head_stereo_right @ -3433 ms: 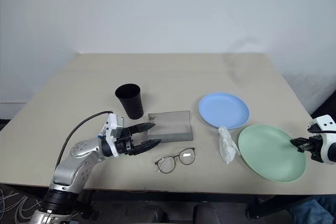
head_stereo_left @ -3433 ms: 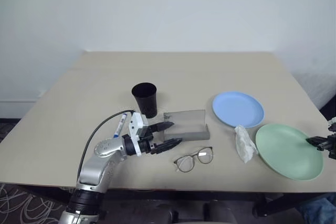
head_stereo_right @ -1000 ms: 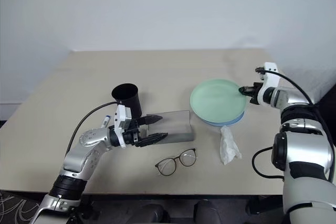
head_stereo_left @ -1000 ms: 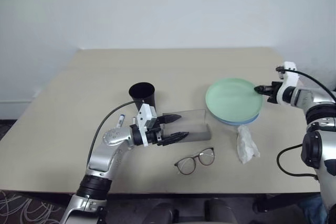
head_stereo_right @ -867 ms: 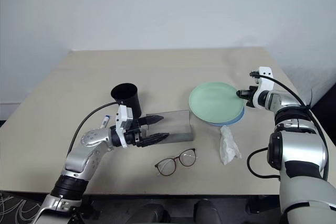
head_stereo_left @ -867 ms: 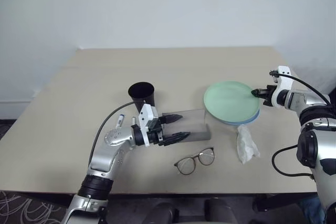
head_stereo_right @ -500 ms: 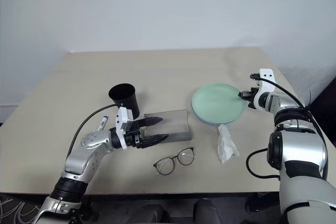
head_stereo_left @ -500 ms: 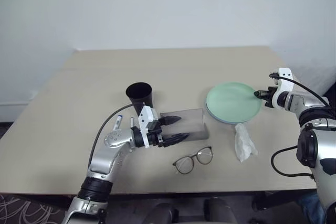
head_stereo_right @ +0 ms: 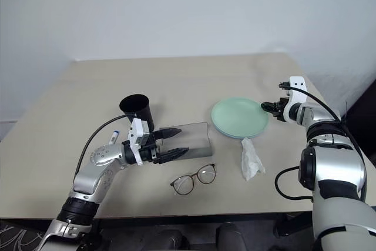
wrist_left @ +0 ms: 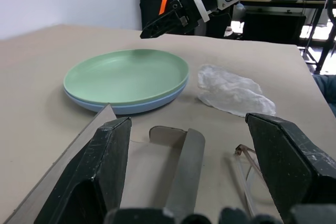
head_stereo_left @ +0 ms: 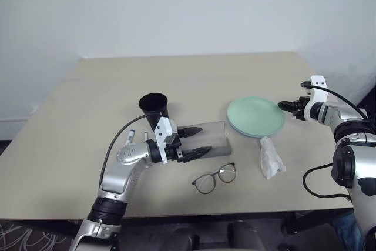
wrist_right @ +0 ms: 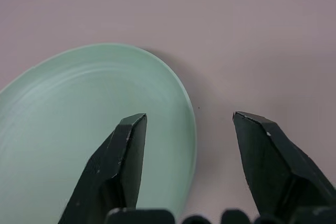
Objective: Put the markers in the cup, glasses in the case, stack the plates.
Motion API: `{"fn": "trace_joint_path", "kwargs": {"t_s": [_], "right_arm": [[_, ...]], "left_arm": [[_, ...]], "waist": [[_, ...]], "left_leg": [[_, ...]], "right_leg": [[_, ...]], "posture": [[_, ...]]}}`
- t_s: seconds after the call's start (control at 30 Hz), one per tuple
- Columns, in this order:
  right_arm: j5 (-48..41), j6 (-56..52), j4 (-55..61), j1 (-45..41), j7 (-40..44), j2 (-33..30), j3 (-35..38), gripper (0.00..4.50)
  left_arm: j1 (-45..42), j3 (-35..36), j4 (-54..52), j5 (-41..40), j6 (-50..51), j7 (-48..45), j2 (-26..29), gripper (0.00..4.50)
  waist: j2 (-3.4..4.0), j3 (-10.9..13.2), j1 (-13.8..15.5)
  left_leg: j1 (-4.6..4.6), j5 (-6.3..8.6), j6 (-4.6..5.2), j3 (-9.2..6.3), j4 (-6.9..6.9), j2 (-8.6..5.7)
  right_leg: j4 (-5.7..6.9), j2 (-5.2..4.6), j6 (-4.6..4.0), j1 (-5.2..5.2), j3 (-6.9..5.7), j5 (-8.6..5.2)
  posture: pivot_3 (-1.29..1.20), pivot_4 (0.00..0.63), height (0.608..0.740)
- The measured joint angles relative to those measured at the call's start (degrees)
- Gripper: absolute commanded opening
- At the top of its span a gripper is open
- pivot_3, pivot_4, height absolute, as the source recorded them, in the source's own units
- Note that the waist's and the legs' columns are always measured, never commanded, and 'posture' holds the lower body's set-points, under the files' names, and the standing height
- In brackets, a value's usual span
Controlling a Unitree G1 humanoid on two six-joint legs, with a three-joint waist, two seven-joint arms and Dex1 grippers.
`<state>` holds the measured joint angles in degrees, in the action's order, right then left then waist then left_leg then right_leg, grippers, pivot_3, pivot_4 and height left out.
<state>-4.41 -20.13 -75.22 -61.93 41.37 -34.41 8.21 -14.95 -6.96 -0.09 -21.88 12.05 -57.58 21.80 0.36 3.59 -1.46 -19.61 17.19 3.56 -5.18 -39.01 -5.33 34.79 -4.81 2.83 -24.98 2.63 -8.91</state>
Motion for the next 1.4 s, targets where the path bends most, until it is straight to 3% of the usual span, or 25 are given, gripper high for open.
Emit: {"fn": "trace_joint_path", "kwargs": {"t_s": [0.1,0.27,0.47,0.63,1.07,1.4], "right_arm": [[0.11,0.83,0.6,0.0,2.92,-1.06,-0.29,2.71],[2.04,1.42,5.55,0.48,14.73,-3.84,-4.52,2.71],[3.8,-1.34,18.46,9.78,31.45,-8.13,-10.95,2.71],[1.0,-7.8,31.48,16.84,40.94,-12.13,-11.72,2.71],[-5.13,-17.95,50.62,28.56,44.58,-13.58,-13.59,2.71],[-5.01,-19.32,51.03,28.97,38.36,-10.56,-15.63,2.71]], "left_arm": [[0.0,0.0,0.06,0.55,-0.26,0.03,-0.12,3.68],[0.0,0.0,0.04,0.61,-0.27,-0.03,-0.12,3.68],[0.09,-0.16,0.11,0.63,-0.27,-0.11,-0.08,3.68],[0.15,-0.74,0.09,0.61,-0.23,-0.57,-0.14,3.68],[0.14,-0.86,0.23,0.62,-0.23,-0.88,-0.28,3.68],[0.14,-0.86,0.35,0.62,-0.24,-0.91,-0.3,3.68]], "waist": [[0.0,0.0,0.0],[0.01,0.0,-0.01],[0.01,-0.01,0.2],[0.02,-0.01,0.17],[-0.01,0.0,0.25],[-0.02,0.0,0.3]], "left_leg": [[0.0,-0.01,0.02,0.01,-0.04,-0.01],[0.01,0.02,0.08,0.0,-0.11,0.0],[0.03,0.03,0.1,-0.05,-0.27,-0.01],[0.07,0.11,0.24,-0.02,-0.37,0.01],[0.17,-0.01,0.26,-0.02,-0.79,0.08],[0.15,-0.04,0.26,-0.01,-0.85,0.09]], "right_leg": [[0.0,0.0,0.03,0.02,0.0,0.02],[0.0,0.01,0.07,0.06,-0.01,0.04],[0.0,-0.02,0.13,0.2,-0.08,0.07],[0.01,-0.02,0.2,0.25,-0.08,0.12],[0.0,-0.03,0.65,0.6,-0.2,0.25],[-0.02,-0.04,0.65,0.59,-0.24,0.32]], "posture": [[0.0,0.0,0.74],[0.0,0.0,0.74],[0.0,0.0,0.74],[0.0,0.0,0.74],[0.0,0.0,0.74],[0.0,0.0,0.74]]}}
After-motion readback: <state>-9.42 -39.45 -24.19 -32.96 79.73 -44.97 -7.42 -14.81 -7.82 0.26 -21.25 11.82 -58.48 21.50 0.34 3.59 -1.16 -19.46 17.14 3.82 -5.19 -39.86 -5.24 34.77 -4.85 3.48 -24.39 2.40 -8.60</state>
